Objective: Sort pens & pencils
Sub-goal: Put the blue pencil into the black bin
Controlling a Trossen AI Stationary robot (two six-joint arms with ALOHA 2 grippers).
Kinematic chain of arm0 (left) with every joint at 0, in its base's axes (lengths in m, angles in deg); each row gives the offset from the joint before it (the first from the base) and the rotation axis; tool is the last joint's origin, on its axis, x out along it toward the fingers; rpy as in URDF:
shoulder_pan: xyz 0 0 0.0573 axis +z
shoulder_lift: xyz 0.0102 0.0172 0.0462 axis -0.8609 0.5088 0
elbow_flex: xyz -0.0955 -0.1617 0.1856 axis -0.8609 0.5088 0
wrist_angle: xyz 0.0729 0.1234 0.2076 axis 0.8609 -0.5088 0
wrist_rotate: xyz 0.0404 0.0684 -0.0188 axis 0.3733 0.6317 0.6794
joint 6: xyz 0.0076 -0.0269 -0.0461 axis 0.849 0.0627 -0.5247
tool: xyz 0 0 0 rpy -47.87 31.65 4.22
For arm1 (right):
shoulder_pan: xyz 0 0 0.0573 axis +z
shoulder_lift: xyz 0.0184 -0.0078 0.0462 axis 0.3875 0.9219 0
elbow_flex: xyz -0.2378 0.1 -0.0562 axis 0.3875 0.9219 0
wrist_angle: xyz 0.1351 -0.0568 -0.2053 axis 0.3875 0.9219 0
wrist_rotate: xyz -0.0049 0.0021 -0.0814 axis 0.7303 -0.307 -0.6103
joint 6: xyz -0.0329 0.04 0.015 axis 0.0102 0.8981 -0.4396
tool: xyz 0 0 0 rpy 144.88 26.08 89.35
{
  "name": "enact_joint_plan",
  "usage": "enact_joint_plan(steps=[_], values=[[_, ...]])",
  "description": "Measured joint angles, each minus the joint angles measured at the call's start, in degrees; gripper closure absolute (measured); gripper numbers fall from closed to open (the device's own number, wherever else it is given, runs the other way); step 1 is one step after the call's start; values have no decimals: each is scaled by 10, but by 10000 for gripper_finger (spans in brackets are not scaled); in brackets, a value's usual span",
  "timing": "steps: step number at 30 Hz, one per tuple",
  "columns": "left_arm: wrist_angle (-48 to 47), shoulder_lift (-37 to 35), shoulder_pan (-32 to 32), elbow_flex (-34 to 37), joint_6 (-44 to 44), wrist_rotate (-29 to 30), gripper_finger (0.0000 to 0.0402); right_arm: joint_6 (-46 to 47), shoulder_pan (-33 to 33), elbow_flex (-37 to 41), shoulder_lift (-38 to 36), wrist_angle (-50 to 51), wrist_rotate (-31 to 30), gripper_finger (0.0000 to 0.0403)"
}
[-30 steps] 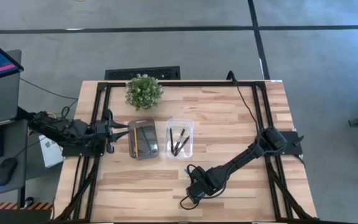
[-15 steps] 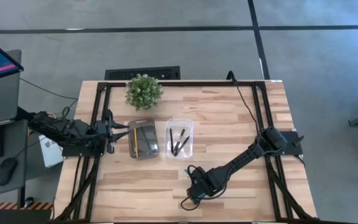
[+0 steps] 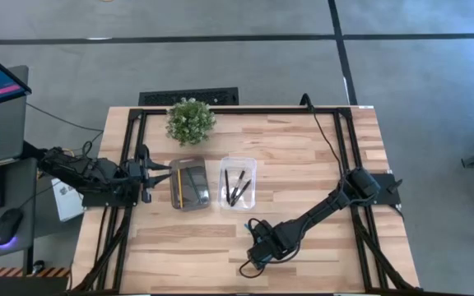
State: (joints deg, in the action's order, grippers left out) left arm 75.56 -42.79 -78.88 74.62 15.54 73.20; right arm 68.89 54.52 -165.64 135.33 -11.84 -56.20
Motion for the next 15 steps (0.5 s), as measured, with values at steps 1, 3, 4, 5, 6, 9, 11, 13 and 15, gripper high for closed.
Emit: enact_joint_plan(steps=[1, 3, 4, 5, 6, 9, 11, 13, 15], values=[[0, 0, 0, 0, 0, 0, 306, 0, 0, 0, 0, 0, 0, 154], [0, 0, 0, 0, 0, 0, 306, 0, 0, 0, 0, 0, 0, 155], [0, 0, 0, 0, 0, 0, 306, 0, 0, 0, 0, 0, 0, 157], [0, 0, 0, 0, 0, 0, 306, 0, 0, 0, 0, 0, 0, 160], [0, 0, 0, 0, 0, 0, 306, 0, 0, 0, 0, 1, 0, 163], [0, 0, 0, 0, 0, 0, 306, 0, 0, 1, 0, 3, 0, 180], [0, 0, 0, 0, 0, 0, 306, 0, 0, 1, 0, 5, 0, 193], [0, 0, 0, 0, 0, 0, 306, 1, 0, 1, 0, 7, 0, 205], [0, 0, 0, 0, 0, 0, 306, 1, 0, 1, 0, 9, 0, 216]])
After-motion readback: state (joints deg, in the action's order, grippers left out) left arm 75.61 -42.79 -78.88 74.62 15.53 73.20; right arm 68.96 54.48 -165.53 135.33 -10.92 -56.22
